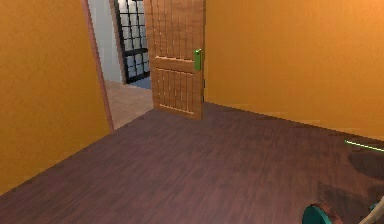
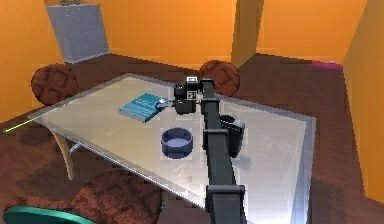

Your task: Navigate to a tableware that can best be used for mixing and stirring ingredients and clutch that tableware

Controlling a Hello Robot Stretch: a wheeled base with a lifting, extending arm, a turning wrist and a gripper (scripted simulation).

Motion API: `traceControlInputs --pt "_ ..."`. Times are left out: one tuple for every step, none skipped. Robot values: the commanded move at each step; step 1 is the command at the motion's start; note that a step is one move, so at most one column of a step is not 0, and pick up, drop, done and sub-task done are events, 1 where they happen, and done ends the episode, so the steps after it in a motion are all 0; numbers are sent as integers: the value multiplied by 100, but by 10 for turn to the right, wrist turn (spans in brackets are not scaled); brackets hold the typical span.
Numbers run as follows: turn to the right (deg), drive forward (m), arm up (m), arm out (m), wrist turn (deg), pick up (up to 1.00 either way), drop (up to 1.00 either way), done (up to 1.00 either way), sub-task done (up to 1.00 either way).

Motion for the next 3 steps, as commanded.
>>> traceControlInputs --pt "0 0 -30 0 0 0 0 0 0" --pt "0 0 0 0 0 100 0 0 0" --pt "0 0 10 0 0 0 0 0 0"
